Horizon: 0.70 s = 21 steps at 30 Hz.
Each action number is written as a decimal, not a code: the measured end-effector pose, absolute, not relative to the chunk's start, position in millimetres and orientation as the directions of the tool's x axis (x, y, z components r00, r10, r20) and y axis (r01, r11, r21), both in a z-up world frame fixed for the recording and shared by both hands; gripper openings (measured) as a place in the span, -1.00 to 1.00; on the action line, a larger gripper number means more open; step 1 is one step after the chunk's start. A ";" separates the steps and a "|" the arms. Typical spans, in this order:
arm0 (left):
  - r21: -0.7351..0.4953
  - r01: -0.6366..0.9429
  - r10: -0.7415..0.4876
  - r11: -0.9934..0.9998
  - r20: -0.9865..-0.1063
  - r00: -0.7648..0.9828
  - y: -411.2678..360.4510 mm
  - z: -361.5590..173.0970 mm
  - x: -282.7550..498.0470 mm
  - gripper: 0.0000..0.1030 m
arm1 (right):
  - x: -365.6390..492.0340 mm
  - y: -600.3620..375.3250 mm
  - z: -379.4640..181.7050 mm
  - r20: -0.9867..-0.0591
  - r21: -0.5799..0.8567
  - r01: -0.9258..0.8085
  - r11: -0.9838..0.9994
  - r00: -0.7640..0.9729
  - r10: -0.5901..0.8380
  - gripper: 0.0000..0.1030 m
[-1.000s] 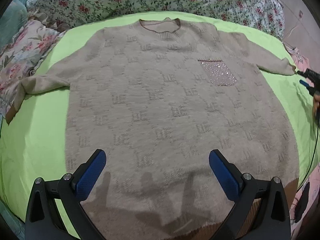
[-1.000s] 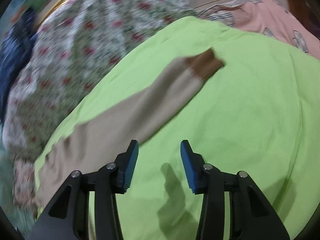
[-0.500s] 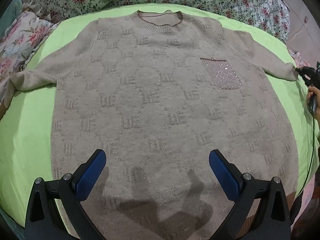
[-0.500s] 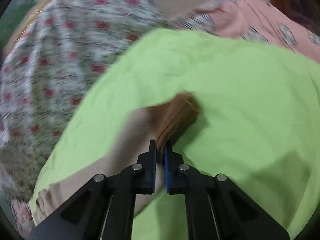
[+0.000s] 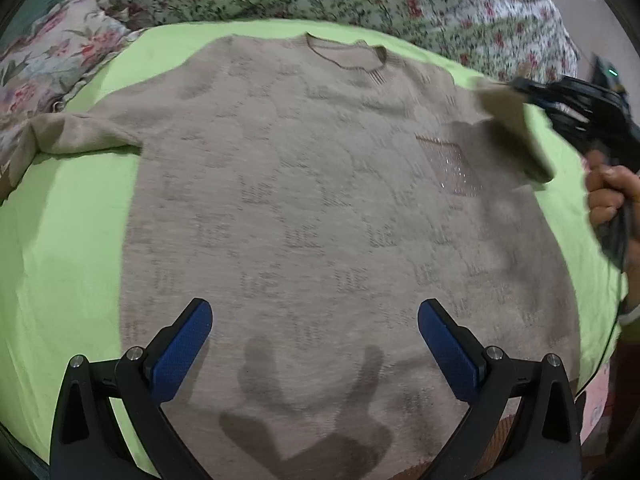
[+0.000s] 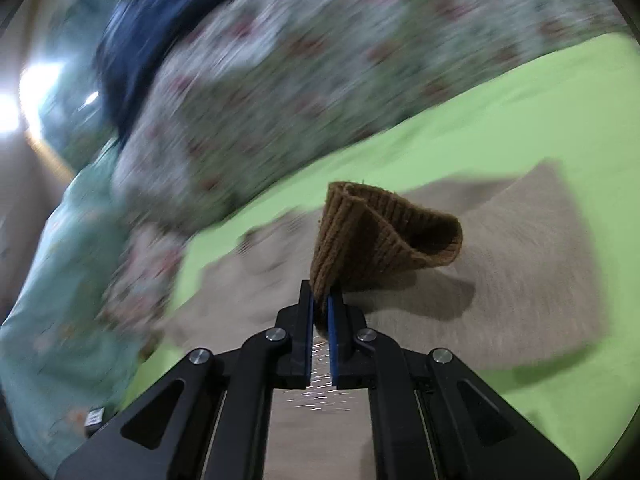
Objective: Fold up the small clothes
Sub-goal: 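Carry the cuff across the sweater body and open the right tool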
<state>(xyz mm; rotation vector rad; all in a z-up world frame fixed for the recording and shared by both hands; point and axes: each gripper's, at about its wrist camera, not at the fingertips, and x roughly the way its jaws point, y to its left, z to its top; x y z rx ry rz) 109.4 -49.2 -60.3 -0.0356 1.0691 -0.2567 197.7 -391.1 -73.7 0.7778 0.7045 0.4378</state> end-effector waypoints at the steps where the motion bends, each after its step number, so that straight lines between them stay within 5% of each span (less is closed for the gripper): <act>1: -0.159 0.187 -0.230 0.969 -0.858 0.460 -44.9 -58.7 110.4 0.99 | 204.8 -369.2 -71.3 -0.406 0.760 -0.128 0.637 0.671 0.620 -0.86; 13: -0.210 0.179 -0.273 0.961 -0.822 0.499 -9.1 -61.1 143.2 0.99 | 272.3 -211.1 -99.1 -0.429 0.799 -0.205 0.565 0.465 0.775 -0.84; 18: -0.264 0.209 -0.335 0.942 -0.802 0.495 -18.9 -70.5 179.7 0.99 | 275.9 -209.3 -103.4 -0.398 0.840 -0.181 0.512 0.437 0.807 -0.44; 21: -0.329 0.244 -0.408 0.912 -0.784 0.469 -35.7 -82.7 220.6 0.99 | 257.0 -227.8 -91.7 -0.358 0.844 -0.198 0.498 0.484 0.798 -0.44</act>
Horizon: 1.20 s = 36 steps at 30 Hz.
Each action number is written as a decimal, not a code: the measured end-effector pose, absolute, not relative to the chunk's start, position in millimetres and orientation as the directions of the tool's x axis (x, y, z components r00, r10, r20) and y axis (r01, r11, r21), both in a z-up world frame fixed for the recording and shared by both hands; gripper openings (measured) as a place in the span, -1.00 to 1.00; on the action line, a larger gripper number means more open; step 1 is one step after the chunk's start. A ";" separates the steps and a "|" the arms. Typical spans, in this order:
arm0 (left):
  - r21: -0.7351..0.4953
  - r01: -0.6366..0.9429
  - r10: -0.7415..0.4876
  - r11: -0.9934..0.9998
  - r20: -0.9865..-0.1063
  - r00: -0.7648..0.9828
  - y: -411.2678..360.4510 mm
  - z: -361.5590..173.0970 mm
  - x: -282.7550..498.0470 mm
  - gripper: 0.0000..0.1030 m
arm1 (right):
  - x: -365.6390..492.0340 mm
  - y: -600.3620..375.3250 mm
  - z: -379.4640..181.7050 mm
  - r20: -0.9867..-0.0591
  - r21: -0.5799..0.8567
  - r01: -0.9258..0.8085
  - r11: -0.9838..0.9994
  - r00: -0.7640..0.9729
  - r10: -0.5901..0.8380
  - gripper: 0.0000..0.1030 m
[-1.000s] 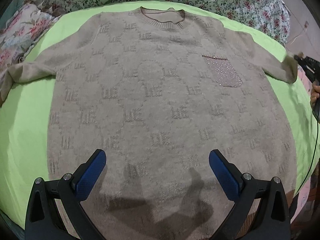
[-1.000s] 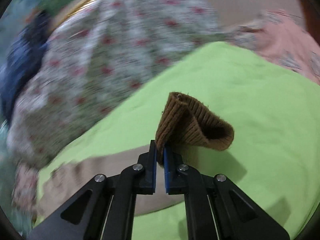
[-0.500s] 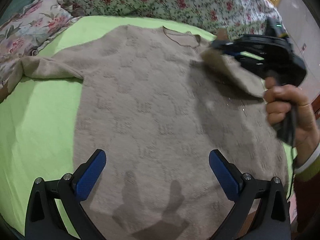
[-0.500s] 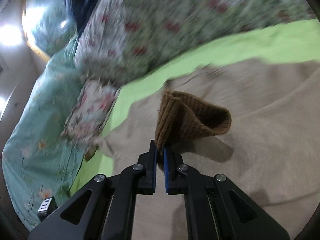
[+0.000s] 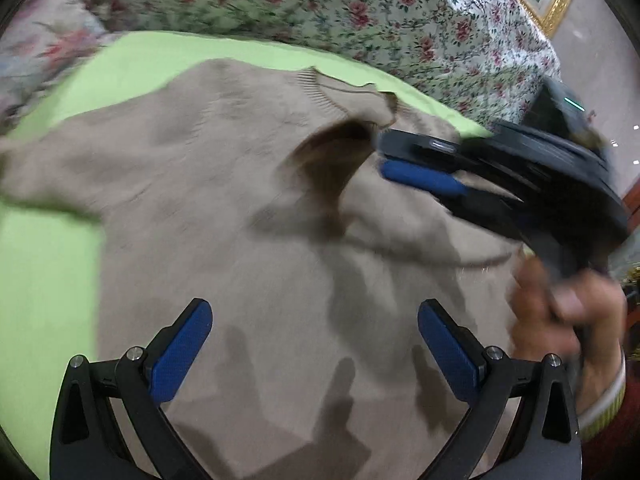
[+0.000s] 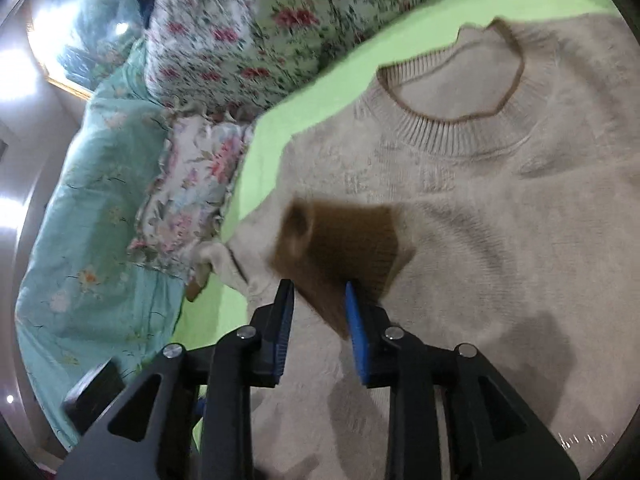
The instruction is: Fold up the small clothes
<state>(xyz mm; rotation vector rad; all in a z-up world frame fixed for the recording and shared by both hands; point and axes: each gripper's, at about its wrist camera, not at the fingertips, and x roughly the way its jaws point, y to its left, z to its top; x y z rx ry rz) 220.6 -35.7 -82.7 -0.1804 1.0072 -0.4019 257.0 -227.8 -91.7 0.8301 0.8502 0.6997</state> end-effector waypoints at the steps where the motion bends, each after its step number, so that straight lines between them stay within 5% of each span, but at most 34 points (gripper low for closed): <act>1: -0.346 0.244 -0.422 0.906 -0.784 0.455 -39.9 -87.3 231.8 0.99 | 251.0 -235.4 -87.8 -0.348 0.847 -0.194 0.495 0.501 0.792 -0.44; 5: -0.435 0.204 -0.480 0.877 -0.767 0.425 -51.0 -108.9 283.5 0.96 | 207.7 -278.4 -80.9 -0.305 0.854 -0.185 0.487 0.580 0.755 -0.42; 8: -0.460 0.201 -0.498 0.865 -0.731 0.467 -51.1 -108.5 298.2 0.74 | 172.5 -311.7 -82.5 -0.305 0.848 -0.163 0.505 0.630 0.715 -0.36; 9: -0.463 0.206 -0.502 0.862 -0.725 0.471 -52.1 -108.5 300.7 0.31 | 161.3 -322.9 -84.0 -0.309 0.844 -0.151 0.514 0.647 0.697 -0.33; 10: -0.478 0.222 -0.523 0.850 -0.718 0.459 -54.0 -109.5 303.3 -0.43 | 152.2 -334.2 -85.0 -0.317 0.839 -0.136 0.526 0.664 0.677 -0.32; 11: -0.490 0.230 -0.539 0.841 -0.719 0.439 -55.8 -110.5 305.9 -0.85 | 145.4 -343.5 -86.4 -0.327 0.835 -0.119 0.537 0.678 0.658 -0.32; 17: -0.400 0.253 -0.466 0.881 -0.643 0.608 -26.6 -66.9 278.7 -0.88 | 127.3 -388.6 -92.1 -0.401 0.787 -0.024 0.616 0.740 0.540 -0.32; 23: -0.416 0.181 -0.441 0.891 -0.701 0.561 -5.6 -83.6 286.2 -0.86 | 154.9 -421.6 -109.3 -0.480 0.739 0.087 0.668 0.764 0.431 -0.32; 28: -0.472 0.164 -0.476 0.866 -0.679 0.559 1.6 -91.9 280.8 -0.57 | 202.1 -433.1 -127.3 -0.562 0.686 0.147 0.713 0.729 0.391 -0.31; 31: -0.451 0.146 -0.445 0.881 -0.682 0.580 9.8 -96.3 276.8 -0.85 | 235.0 -433.9 -140.1 -0.608 0.652 0.161 0.741 0.695 0.384 -0.21; 36: -0.461 0.149 -0.450 0.875 -0.658 0.604 19.8 -95.9 267.2 -0.85 | 272.0 -428.3 -159.6 -0.639 0.633 0.147 0.760 0.653 0.406 -0.20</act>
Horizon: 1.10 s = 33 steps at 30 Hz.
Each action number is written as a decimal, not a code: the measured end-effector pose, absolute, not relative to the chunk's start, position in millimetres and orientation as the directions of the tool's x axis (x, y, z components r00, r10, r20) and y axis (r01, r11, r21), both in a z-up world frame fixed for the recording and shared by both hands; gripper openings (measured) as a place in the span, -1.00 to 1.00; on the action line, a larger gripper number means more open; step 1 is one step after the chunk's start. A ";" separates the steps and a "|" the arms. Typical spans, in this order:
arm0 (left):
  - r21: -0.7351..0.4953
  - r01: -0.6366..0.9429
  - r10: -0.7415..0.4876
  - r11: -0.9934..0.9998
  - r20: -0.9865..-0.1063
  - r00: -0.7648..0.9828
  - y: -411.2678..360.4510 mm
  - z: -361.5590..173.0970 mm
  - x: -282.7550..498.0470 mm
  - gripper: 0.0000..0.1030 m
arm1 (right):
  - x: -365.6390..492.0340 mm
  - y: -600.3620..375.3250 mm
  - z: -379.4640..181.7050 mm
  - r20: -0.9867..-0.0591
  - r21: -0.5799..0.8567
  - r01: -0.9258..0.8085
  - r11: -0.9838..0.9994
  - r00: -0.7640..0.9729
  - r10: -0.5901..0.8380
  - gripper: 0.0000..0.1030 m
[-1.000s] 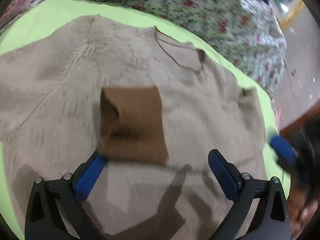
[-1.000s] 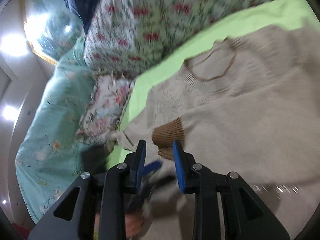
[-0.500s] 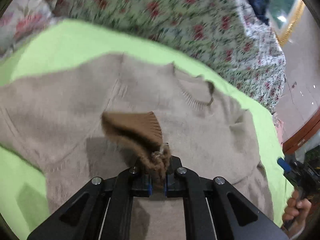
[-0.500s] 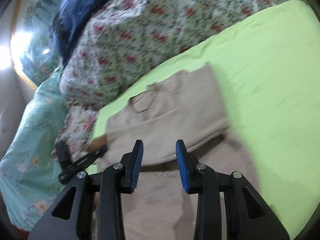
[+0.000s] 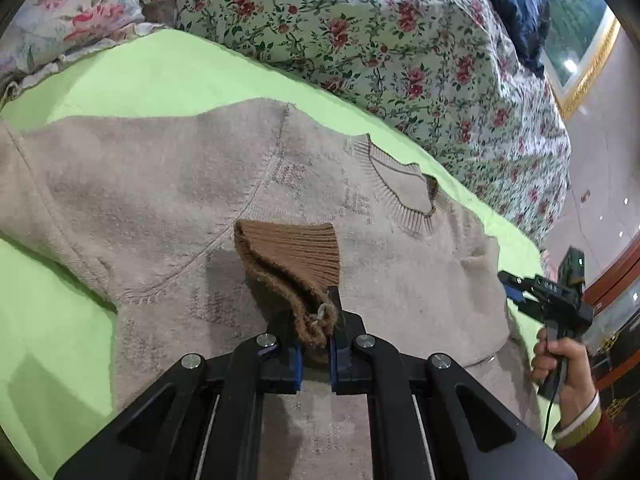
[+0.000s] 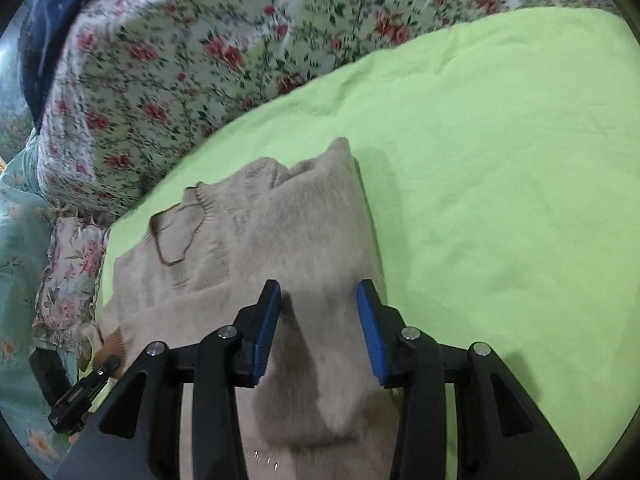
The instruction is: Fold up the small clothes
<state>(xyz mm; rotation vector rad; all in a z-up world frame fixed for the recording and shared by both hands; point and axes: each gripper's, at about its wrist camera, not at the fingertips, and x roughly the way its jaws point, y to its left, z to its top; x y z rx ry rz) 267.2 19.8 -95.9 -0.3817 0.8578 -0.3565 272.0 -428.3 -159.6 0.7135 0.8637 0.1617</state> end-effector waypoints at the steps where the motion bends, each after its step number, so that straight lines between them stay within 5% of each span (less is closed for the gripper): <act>1: -0.454 0.152 -0.447 0.878 -0.663 0.601 17.6 -95.8 267.7 -0.85 | 274.3 -426.4 -161.6 -0.642 0.627 0.142 0.766 0.651 0.405 -0.20; 2: -0.450 0.157 -0.447 0.879 -0.664 0.600 15.7 -94.8 267.9 -0.86 | 275.5 -424.6 -162.8 -0.648 0.618 0.136 0.774 0.645 0.404 -0.24; 4: -0.437 0.168 -0.441 0.884 -0.658 0.610 12.1 -90.6 267.3 -0.87 | 272.4 -423.9 -159.6 -0.648 0.597 0.112 0.794 0.651 0.395 -1.00; 9: -0.415 0.226 -0.454 0.881 -0.612 0.648 0.1 -73.2 264.8 -0.87 | 238.7 -482.8 -129.7 -0.588 0.600 0.223 0.769 0.774 0.235 -1.00; 12: -0.423 0.194 -0.436 0.885 -0.606 0.666 8.2 -74.0 260.9 -0.87 | 239.4 -501.2 -136.7 -0.564 0.678 0.213 0.703 0.765 0.312 -0.95; 13: -0.439 0.180 -0.436 0.880 -0.601 0.670 15.1 -76.1 258.3 -0.88 | 241.9 -499.5 -141.2 -0.555 0.707 0.200 0.678 0.752 0.357 -0.90; 15: -0.457 0.163 -0.439 0.874 -0.601 0.668 22.9 -80.3 254.9 -0.88 | 247.2 -488.5 -145.4 -0.546 0.729 0.160 0.666 0.723 0.423 0.01; 17: -0.445 0.152 -0.425 0.882 -0.617 0.662 25.9 -85.0 252.8 -0.88 | 248.6 -471.5 -142.5 -0.520 0.714 0.104 0.693 0.742 0.424 0.34; 24: -0.460 0.130 -0.426 0.879 -0.630 0.649 40.7 -92.4 249.6 -0.88 | 272.7 -442.5 -150.9 -0.545 0.689 0.050 0.723 0.693 0.472 0.34; 26: -0.459 0.129 -0.426 0.879 -0.634 0.646 39.5 -93.6 249.9 -0.88 | 282.8 -430.5 -156.9 -0.559 0.685 0.028 0.728 0.661 0.500 0.12; 27: -0.453 0.134 -0.425 0.881 -0.635 0.645 37.4 -92.9 249.7 -0.88 | 287.1 -423.3 -160.3 -0.580 0.672 0.023 0.740 0.637 0.508 -0.77; 33: -0.409 0.241 -0.459 0.880 -0.604 0.651 9.6 -72.7 251.2 -0.87 | 256.4 -454.2 -124.0 -0.549 0.621 0.105 0.777 0.766 0.335 -0.85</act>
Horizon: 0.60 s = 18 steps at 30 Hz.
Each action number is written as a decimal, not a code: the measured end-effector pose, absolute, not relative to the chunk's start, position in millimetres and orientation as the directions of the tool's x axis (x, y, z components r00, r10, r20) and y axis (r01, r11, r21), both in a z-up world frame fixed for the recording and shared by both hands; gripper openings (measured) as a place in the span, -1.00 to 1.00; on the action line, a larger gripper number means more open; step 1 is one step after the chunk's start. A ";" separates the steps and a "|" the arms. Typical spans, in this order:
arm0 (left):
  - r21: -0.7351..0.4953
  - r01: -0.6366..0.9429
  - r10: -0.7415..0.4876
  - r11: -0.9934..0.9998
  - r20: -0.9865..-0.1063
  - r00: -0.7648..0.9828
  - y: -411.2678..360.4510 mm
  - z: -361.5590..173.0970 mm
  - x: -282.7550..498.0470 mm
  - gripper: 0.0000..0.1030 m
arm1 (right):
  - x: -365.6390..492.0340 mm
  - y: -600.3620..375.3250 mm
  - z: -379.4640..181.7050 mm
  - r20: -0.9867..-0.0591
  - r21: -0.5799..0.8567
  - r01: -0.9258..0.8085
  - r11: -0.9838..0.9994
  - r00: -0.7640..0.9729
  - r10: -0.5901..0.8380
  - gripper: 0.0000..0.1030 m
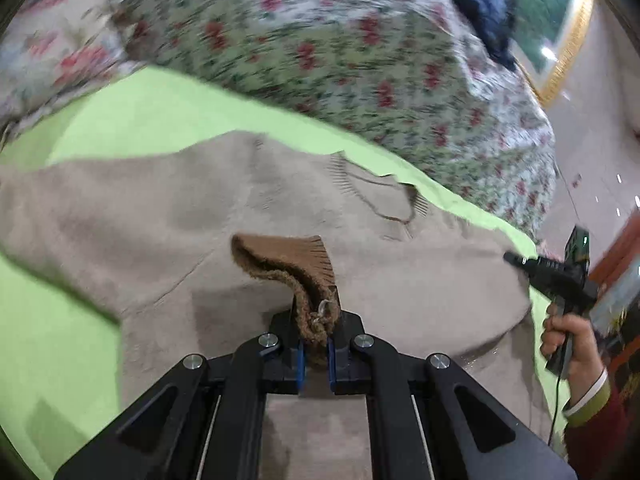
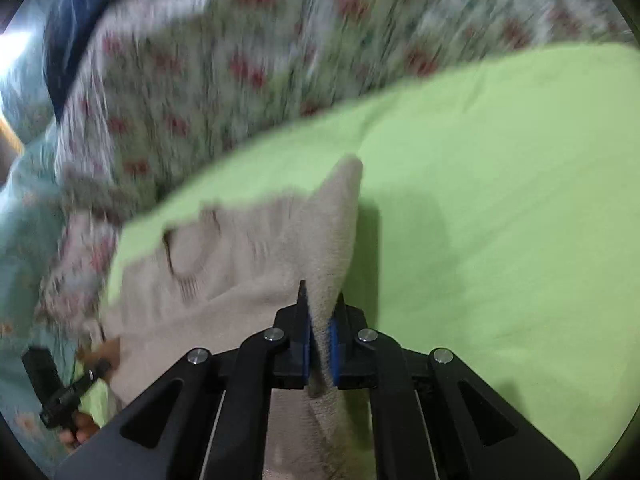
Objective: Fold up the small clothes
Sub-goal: 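Fold the held sleeve across the sweater body and open the left tool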
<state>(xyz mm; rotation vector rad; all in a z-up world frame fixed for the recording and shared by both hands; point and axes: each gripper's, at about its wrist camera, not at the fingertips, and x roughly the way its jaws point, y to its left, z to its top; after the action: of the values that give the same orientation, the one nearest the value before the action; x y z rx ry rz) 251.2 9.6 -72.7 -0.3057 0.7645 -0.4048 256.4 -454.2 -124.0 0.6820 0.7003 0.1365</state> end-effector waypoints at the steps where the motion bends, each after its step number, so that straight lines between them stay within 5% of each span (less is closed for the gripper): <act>1: -0.393 0.253 -0.457 0.884 -0.616 0.641 2.2 -75.5 255.6 -0.87 | 256.6 -459.6 -125.8 -0.562 0.611 0.123 0.782 0.763 0.319 -0.85; 6: -0.387 0.215 -0.436 0.897 -0.686 0.582 -4.1 -98.8 271.5 -0.87 | 277.1 -451.0 -167.0 -0.692 0.541 0.183 0.821 0.652 0.310 -0.84; 12: -0.387 0.226 -0.443 0.894 -0.684 0.579 -0.9 -98.0 269.6 -0.86 | 242.7 -451.7 -132.8 -0.661 0.510 0.234 0.828 0.723 0.203 -0.69; 14: -0.381 0.215 -0.432 0.899 -0.697 0.572 -2.3 -101.1 271.0 -0.84 | 229.5 -430.2 -119.3 -0.608 0.545 0.128 0.829 0.741 0.286 -0.69; 18: -0.390 0.194 -0.428 0.900 -0.706 0.564 5.9 -101.3 268.2 -0.76 | 232.6 -393.8 -144.9 -0.715 0.481 0.101 0.871 0.620 0.323 -0.69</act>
<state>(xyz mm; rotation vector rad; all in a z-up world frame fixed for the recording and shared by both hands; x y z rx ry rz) 268.2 5.9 -101.3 -0.2827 0.9013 -0.3713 232.6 -393.8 -144.9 0.5144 0.9031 0.1344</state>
